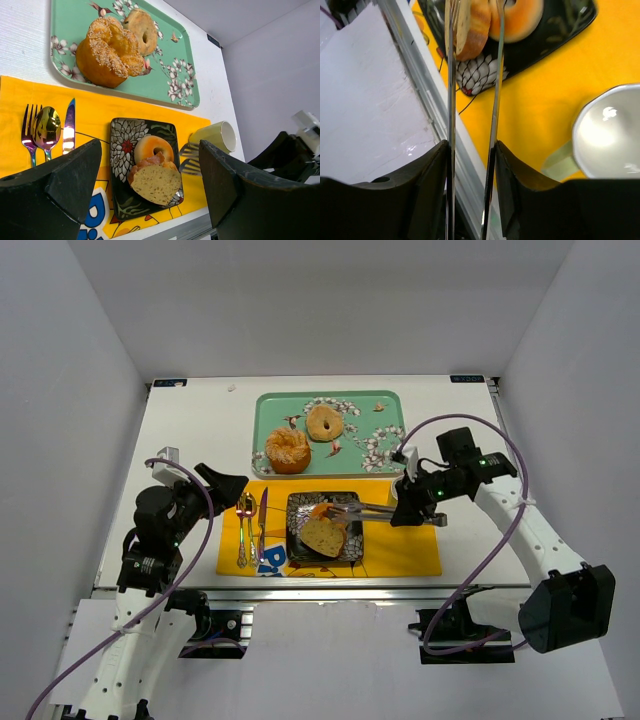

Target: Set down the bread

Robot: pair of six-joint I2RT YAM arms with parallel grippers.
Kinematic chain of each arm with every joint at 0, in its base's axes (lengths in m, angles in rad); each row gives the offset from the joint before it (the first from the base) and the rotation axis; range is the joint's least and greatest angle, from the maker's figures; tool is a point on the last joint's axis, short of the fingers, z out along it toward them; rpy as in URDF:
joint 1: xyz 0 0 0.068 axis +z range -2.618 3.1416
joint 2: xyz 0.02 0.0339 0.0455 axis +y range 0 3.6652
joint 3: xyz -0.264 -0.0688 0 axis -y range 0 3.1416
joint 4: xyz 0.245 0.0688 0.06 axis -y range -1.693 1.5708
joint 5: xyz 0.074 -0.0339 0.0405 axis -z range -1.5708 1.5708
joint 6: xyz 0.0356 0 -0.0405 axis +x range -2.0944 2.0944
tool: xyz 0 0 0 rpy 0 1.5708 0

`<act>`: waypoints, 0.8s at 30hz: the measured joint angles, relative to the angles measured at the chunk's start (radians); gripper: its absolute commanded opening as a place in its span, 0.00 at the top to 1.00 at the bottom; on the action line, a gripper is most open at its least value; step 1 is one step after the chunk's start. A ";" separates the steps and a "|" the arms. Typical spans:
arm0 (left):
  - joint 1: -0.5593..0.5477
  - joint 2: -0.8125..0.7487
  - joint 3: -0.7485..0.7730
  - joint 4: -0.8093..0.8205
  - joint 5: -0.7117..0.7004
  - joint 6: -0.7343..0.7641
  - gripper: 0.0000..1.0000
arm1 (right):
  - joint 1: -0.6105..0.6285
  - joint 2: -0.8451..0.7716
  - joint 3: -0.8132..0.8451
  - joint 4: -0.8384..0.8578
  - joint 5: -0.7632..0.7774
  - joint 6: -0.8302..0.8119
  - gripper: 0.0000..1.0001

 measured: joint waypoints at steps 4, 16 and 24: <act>0.000 0.000 0.000 0.000 0.000 0.000 0.12 | 0.000 -0.015 0.043 0.043 -0.003 0.030 0.57; 0.000 0.003 0.000 0.000 0.000 0.001 0.12 | -0.148 0.074 0.195 0.220 -0.035 0.227 0.64; 0.000 0.000 0.000 0.001 0.000 0.001 0.12 | -0.248 0.173 0.232 0.304 -0.009 0.311 0.64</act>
